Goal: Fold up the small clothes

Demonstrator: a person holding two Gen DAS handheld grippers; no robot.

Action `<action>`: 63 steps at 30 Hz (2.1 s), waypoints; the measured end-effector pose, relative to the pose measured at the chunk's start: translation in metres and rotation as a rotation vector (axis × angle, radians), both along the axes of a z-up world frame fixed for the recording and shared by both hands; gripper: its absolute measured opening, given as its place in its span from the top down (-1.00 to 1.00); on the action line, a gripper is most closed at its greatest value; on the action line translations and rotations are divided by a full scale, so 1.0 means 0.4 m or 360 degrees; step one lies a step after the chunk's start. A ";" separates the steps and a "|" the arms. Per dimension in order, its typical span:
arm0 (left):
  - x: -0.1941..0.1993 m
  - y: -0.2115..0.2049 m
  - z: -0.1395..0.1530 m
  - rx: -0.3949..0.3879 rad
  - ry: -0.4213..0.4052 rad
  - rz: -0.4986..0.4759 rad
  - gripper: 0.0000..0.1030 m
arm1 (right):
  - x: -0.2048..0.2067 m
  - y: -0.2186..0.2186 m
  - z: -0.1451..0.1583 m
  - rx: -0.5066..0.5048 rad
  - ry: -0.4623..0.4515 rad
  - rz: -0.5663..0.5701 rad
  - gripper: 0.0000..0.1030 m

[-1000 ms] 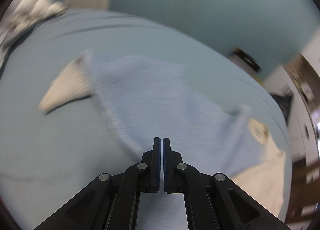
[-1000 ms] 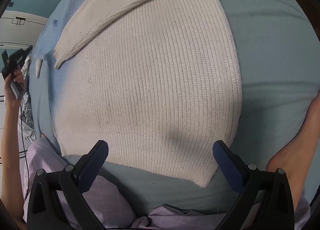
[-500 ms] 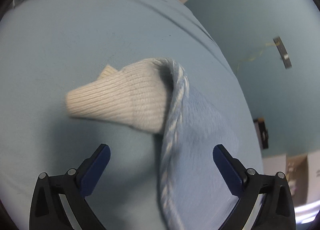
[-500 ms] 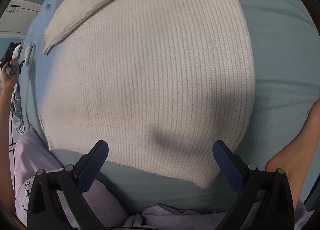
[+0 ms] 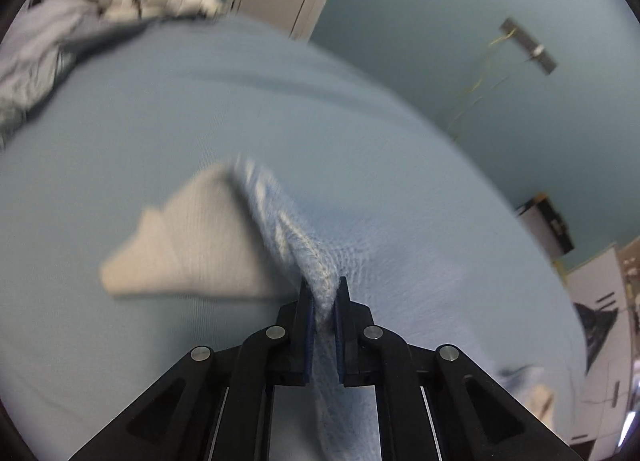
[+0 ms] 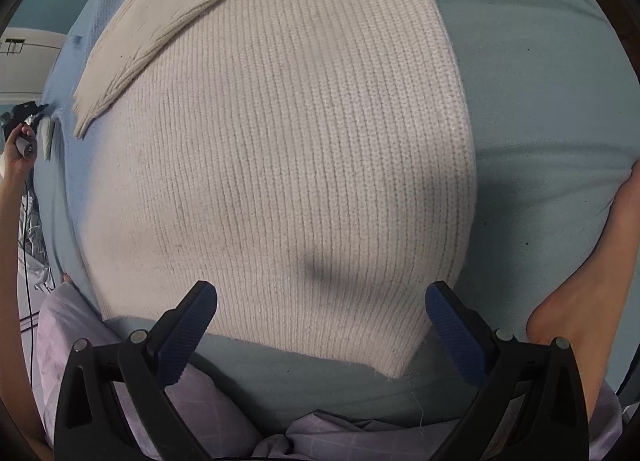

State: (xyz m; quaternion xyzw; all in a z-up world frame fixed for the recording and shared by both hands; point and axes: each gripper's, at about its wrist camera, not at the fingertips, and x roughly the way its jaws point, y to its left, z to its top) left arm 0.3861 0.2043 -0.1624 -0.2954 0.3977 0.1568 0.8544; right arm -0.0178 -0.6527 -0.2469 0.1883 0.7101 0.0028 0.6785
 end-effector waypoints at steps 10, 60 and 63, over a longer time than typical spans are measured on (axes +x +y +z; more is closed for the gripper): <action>-0.195 -0.669 0.286 0.0824 -0.0418 -0.1116 0.48 | 0.006 -0.011 0.036 0.0031 -0.0085 0.0021 -0.99; -0.793 0.124 0.122 0.0037 0.0048 -0.0462 -1.00 | 0.647 1.251 0.213 -0.0649 -0.0743 0.1067 0.86; -0.787 0.120 0.117 0.0029 0.0050 -0.0467 -1.00 | 0.669 1.243 0.411 -0.0338 -0.0939 0.0878 0.86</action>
